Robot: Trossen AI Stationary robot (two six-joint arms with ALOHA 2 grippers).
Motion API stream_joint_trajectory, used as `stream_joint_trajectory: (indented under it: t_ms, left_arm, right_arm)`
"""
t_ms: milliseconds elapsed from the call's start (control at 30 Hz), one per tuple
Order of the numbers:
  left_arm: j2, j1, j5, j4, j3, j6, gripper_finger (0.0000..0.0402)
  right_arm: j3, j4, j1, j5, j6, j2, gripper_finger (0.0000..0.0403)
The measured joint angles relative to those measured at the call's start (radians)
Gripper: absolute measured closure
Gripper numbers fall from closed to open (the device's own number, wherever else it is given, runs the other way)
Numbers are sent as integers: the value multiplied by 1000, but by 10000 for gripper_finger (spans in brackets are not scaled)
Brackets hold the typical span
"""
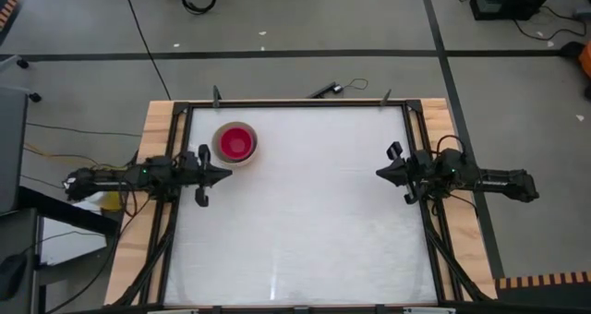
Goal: Nest bowls inside each other
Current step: Return to Home Position
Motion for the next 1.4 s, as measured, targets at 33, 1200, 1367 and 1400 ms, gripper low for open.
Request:
stream_joint_trajectory:
  t_ms: [33, 1200, 1367, 1400]
  left_arm:
    - [0, 0, 0, 3, 0, 11, 401]
    - [2, 0, 2, -16, 0, 43, 379]
    - [2, 0, 2, -16, -1, 43, 379]
    - [2, 0, 2, -16, -1, 43, 379]
  right_arm:
    - [0, -1, 1, -3, -2, 0, 402]
    - [0, 0, 0, 1, 16, 0, 373]
    - [0, 0, 0, 1, 16, 0, 373]
    - [0, 0, 0, 1, 16, 0, 373]
